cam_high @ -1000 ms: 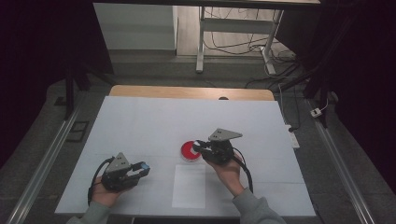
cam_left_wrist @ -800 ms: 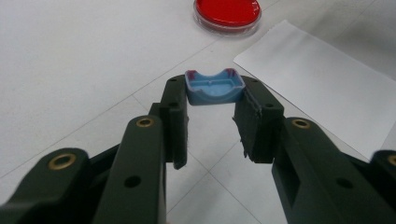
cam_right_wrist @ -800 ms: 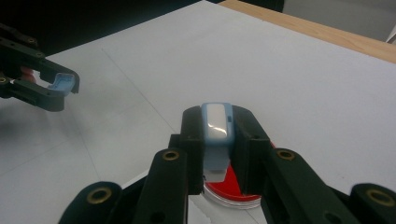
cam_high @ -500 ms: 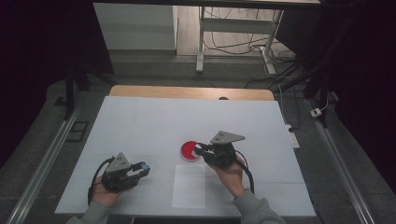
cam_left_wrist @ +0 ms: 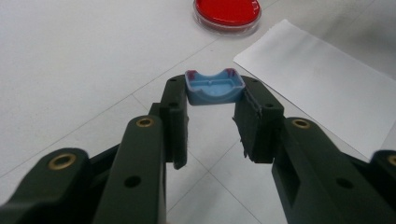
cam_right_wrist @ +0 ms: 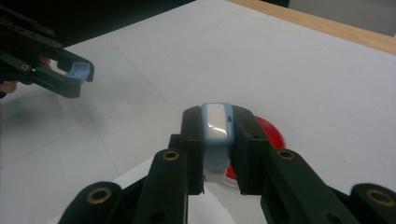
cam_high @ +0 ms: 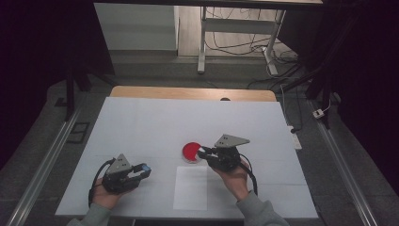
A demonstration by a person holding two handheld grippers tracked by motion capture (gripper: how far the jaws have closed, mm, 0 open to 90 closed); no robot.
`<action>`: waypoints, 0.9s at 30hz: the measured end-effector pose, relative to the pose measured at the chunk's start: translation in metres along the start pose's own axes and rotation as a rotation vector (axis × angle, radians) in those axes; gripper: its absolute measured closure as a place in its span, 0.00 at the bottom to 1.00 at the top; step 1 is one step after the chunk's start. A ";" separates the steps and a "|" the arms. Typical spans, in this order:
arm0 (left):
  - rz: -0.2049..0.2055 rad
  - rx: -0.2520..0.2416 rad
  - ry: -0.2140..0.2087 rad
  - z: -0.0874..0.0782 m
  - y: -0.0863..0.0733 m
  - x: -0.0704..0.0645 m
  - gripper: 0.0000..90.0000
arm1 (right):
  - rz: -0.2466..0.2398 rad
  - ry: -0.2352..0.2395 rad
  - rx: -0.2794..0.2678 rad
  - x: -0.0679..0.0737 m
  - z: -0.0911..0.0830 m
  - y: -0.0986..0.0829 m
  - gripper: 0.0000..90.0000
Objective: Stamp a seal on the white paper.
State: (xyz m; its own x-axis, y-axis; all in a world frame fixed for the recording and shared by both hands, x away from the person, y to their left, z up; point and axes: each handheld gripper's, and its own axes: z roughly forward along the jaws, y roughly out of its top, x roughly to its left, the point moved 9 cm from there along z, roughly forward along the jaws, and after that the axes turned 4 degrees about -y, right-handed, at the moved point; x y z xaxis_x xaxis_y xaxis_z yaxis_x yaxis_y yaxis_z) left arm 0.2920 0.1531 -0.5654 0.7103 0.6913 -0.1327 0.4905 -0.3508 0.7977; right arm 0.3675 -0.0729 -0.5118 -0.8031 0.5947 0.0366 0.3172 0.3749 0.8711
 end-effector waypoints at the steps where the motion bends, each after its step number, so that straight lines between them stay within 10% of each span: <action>1: 0.000 0.000 0.000 0.000 0.000 0.000 0.73 | -0.004 0.001 0.002 0.000 -0.001 0.000 0.84; 27: -0.001 -0.001 -0.001 0.000 0.000 0.000 0.73 | -0.039 0.031 0.004 0.016 -0.015 -0.005 0.84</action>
State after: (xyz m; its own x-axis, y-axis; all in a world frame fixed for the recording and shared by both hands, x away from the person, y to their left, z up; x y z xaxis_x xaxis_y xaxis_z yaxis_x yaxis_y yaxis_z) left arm 0.2921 0.1530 -0.5652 0.7099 0.6914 -0.1341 0.4910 -0.3494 0.7981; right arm 0.3453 -0.0761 -0.5079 -0.8298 0.5577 0.0179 0.2878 0.4002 0.8701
